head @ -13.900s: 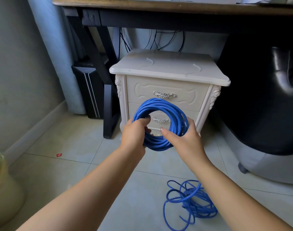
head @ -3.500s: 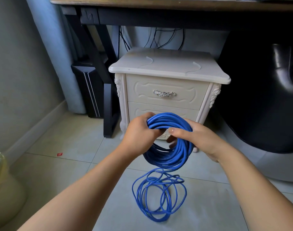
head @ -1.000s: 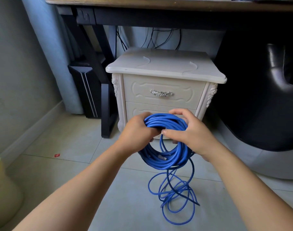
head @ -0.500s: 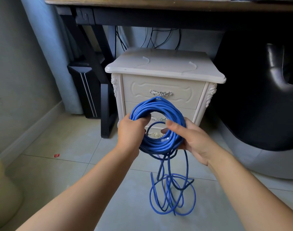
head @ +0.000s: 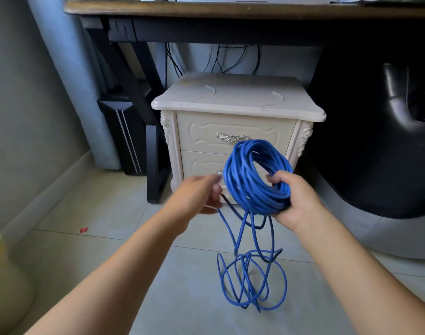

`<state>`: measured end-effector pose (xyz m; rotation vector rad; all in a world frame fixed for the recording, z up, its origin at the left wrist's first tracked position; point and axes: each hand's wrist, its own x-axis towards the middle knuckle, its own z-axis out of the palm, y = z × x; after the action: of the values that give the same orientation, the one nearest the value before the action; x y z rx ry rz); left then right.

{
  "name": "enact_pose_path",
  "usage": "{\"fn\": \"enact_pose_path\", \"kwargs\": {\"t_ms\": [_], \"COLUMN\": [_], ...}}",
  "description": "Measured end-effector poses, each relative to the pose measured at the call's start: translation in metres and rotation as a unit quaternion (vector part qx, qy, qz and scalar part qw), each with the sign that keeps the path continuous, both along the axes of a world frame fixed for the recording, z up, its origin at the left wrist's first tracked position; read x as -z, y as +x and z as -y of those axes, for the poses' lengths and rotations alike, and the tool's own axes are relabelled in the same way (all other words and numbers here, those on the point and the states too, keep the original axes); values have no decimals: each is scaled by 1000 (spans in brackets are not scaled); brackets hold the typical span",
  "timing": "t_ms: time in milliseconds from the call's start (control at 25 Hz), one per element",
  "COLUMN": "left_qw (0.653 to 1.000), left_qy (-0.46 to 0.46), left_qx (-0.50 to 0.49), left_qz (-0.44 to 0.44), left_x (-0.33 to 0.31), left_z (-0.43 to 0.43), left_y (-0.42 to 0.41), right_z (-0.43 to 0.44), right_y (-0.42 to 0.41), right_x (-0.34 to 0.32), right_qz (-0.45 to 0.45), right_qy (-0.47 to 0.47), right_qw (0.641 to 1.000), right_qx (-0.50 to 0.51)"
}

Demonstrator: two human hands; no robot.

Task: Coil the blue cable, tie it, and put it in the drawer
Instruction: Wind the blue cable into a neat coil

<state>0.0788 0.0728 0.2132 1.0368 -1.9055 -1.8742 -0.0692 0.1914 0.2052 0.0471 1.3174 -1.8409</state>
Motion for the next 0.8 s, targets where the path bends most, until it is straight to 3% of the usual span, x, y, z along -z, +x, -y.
{"fn": "enact_pose_path", "kwargs": {"t_ms": [120, 200, 320, 520, 640, 800], "left_qw": [979, 966, 971, 979, 994, 997], "left_qy": [-88, -103, -109, -29, 56, -11], "left_qx": [170, 223, 209, 198, 90, 63], "left_qz": [73, 74, 46, 49, -2, 30], "left_x": [12, 21, 33, 27, 23, 27], "left_z": [-18, -28, -36, -19, 3, 23], "left_y": [-1, -3, -11, -7, -2, 5], "right_z": [0, 1, 2, -4, -10, -15], "right_y": [-4, -2, 1, -7, -17, -23], "right_x": [4, 7, 7, 2, -3, -8], "right_qz": [56, 79, 87, 84, 82, 112], "right_qy": [-33, -58, -75, -100, -102, -93], "right_qw": [998, 995, 993, 988, 984, 976], "right_qx": [27, 34, 30, 78, 119, 165]}}
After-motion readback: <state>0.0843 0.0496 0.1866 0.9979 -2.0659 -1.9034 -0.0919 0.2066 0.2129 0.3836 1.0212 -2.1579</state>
